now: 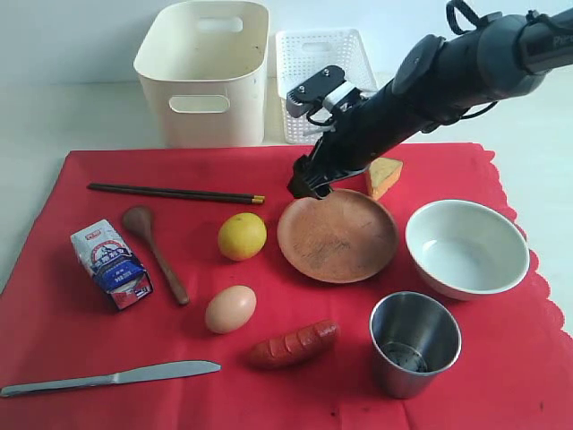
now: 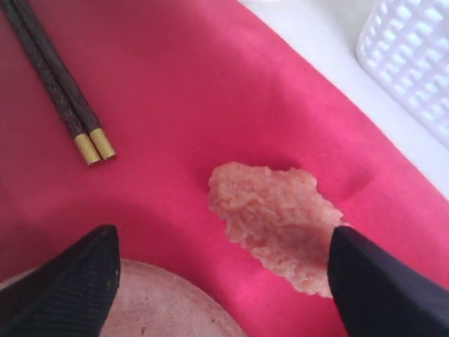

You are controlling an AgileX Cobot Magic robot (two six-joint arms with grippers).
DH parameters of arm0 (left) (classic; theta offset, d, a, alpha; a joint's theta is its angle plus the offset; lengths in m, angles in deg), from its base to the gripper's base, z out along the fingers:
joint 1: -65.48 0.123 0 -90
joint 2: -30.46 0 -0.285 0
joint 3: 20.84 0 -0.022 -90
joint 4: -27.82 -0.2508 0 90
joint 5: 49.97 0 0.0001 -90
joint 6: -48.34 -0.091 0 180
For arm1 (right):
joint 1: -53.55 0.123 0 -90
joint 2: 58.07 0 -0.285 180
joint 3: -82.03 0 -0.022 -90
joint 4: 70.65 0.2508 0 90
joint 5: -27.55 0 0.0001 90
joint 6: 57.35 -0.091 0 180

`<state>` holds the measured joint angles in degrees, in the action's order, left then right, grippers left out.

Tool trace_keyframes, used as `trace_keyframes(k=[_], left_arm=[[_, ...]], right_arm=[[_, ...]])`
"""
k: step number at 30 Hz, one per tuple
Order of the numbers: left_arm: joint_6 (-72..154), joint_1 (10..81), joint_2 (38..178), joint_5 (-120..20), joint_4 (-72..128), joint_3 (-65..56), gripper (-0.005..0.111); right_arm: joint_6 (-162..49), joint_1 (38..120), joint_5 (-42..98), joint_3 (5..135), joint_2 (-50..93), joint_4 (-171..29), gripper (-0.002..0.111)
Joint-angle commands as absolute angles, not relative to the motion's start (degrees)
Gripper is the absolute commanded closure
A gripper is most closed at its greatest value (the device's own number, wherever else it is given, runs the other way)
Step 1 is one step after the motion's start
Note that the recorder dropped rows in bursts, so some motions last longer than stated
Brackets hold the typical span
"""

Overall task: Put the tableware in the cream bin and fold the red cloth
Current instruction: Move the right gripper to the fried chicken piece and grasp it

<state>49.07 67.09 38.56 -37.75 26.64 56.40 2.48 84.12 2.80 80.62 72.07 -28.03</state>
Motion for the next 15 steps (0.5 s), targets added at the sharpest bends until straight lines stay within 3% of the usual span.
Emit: trace_keyframes(k=[1, 10, 15], left_arm=[[48.98, 67.20, 38.25, -37.88, 26.76, 56.37, 0.107], [48.98, 67.20, 38.25, -37.88, 26.76, 56.37, 0.107], [48.98, 67.20, 38.25, -37.88, 26.76, 56.37, 0.107]], right_arm=[[2.82, 84.25, 3.79, 81.89, 73.96, -27.79, 0.031], [3.09, 84.25, 4.99, 81.89, 74.44, -30.94, 0.032], [3.09, 84.25, 6.26, 81.89, 74.44, -31.23, 0.045]])
